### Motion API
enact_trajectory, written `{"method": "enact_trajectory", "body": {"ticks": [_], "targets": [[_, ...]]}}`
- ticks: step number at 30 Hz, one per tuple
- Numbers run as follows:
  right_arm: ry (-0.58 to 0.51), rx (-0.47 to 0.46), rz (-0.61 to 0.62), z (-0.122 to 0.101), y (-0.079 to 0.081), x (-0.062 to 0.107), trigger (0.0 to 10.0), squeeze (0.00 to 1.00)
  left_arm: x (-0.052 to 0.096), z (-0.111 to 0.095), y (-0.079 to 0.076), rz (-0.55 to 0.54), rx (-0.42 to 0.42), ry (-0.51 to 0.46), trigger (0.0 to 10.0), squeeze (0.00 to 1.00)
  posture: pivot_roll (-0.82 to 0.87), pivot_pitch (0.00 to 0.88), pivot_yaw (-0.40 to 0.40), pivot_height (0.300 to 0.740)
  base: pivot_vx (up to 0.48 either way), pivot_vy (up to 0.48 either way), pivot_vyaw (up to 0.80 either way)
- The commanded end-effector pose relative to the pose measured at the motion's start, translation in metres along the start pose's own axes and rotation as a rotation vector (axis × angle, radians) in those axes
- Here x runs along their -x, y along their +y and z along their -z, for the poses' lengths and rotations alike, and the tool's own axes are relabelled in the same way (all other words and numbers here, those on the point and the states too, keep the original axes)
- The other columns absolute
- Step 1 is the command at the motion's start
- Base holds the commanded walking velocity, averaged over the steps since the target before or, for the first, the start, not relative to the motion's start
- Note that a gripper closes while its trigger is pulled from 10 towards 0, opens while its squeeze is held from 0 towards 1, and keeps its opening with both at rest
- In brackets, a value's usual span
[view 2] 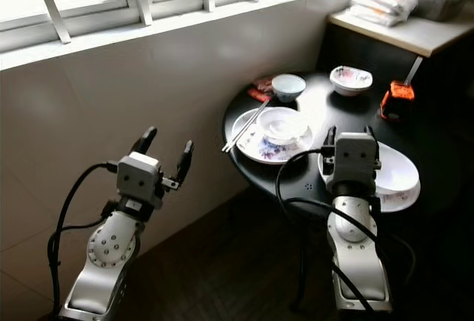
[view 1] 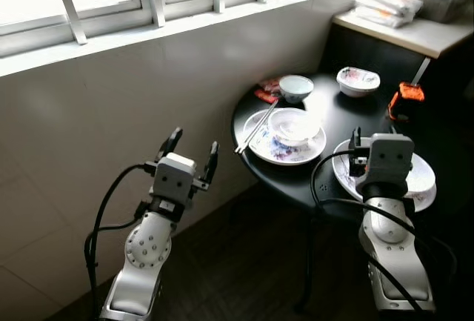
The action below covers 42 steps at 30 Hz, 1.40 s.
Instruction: Kitchen organization
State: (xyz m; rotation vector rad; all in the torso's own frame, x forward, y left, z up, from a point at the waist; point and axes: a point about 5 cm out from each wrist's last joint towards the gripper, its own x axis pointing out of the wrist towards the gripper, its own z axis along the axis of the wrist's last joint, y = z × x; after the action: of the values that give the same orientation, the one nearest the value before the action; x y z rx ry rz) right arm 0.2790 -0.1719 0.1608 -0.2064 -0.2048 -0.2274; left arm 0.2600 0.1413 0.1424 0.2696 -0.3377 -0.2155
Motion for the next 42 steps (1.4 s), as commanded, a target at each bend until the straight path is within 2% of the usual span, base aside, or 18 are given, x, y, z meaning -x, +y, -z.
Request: {"method": "enact_trajectory", "body": {"ticks": [1,15,28,33,35,36,42], "targets": [[0.002,0.017,0.012,-0.001,-0.002,-0.001,10.0,0.00,0.001,0.001,-0.002,0.012,-0.008,0.009,10.0,0.00,0.07,0.000,-0.026,0.740,0.000,0.000,0.00],[0.010,0.037,0.006,0.000,0.000,-0.002,10.0,0.00,0.001,0.002,-0.002,0.019,-0.013,0.015,10.0,0.00,0.08,0.000,-0.026,0.740,0.000,-0.232,0.00],[0.036,0.062,0.009,0.004,-0.001,-0.005,10.0,0.00,0.000,0.002,-0.003,0.012,-0.009,0.023,10.0,0.00,0.07,0.000,-0.031,0.740,0.000,-0.381,0.00],[0.057,0.083,-0.010,0.006,-0.001,-0.008,10.0,0.00,0.000,0.002,-0.001,0.003,0.003,0.019,10.0,0.00,0.07,0.000,-0.030,0.740,0.000,0.000,0.00],[0.097,0.124,-0.058,0.010,0.002,-0.010,10.0,0.00,0.000,0.002,-0.002,0.005,0.000,0.021,10.0,0.00,0.07,0.000,-0.029,0.740,0.000,0.000,0.00],[0.139,0.160,-0.178,0.017,0.013,-0.009,10.0,0.00,0.000,0.002,-0.002,0.005,0.001,0.024,10.0,0.00,0.07,0.000,-0.028,0.740,0.000,0.000,0.00],[0.189,0.098,-0.312,0.022,0.026,-0.006,10.0,0.00,0.000,0.003,-0.003,0.007,0.002,0.029,10.0,0.00,0.07,0.000,-0.027,0.740,0.000,0.000,0.00]]}}
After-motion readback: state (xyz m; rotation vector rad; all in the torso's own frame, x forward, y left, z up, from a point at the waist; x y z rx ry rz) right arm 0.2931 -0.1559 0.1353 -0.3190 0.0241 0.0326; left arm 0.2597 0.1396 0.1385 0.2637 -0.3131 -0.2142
